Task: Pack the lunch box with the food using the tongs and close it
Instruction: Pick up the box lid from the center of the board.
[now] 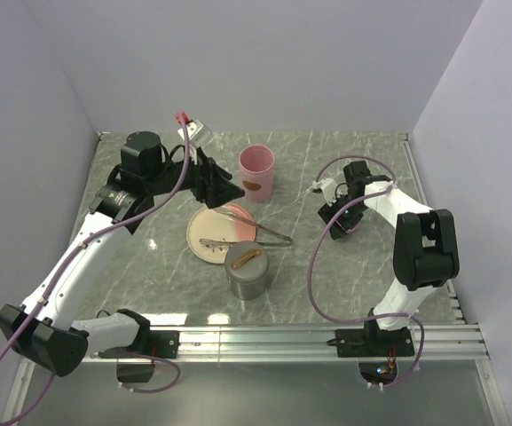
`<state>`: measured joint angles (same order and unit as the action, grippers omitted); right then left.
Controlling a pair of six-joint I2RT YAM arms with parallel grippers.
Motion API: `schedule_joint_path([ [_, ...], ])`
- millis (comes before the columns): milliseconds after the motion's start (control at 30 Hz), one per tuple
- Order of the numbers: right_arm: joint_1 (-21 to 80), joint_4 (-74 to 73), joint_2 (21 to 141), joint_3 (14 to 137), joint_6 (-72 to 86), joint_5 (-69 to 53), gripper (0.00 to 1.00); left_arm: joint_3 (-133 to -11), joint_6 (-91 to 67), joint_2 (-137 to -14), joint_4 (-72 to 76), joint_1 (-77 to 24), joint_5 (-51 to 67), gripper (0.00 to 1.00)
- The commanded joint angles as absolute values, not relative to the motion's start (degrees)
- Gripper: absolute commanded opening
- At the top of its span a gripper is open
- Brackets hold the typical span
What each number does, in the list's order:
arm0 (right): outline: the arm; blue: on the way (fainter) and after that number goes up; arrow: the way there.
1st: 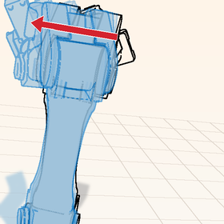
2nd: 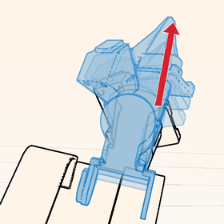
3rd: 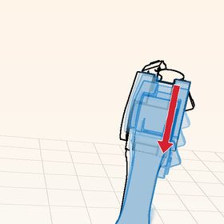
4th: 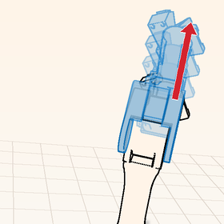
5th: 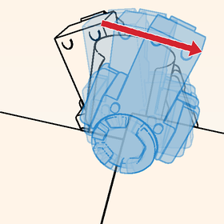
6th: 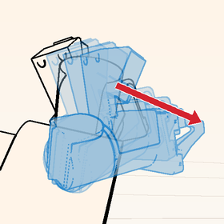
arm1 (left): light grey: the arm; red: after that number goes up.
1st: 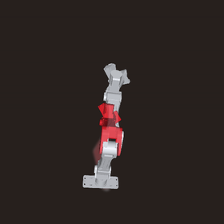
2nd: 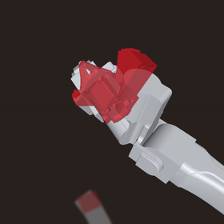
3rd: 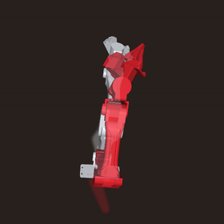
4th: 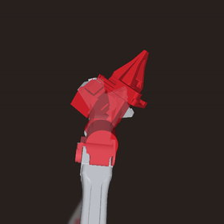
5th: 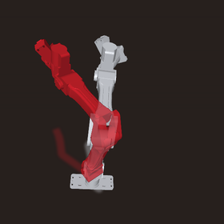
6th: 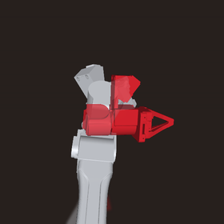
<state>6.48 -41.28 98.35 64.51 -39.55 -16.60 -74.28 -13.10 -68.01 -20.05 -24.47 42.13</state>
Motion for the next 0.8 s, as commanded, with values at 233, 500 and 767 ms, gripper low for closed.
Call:
schedule_joint_path([
  [233, 6.2, -38.1, 99.1, 66.4, -38.9, -19.3, 0.19, -68.8, -23.2, -65.2, -11.7, -20.7, 44.6, 0.77],
  [500, 6.0, -43.7, 97.3, 75.6, -37.0, -27.8, 0.00, -66.1, -27.5, -63.1, -6.7, -20.3, 42.1, 0.79],
  [767, 5.5, -55.4, 93.1, 97.3, -29.7, -52.1, 0.00, -68.1, -35.1, -63.5, -2.7, -19.8, 44.6, 0.86],
])
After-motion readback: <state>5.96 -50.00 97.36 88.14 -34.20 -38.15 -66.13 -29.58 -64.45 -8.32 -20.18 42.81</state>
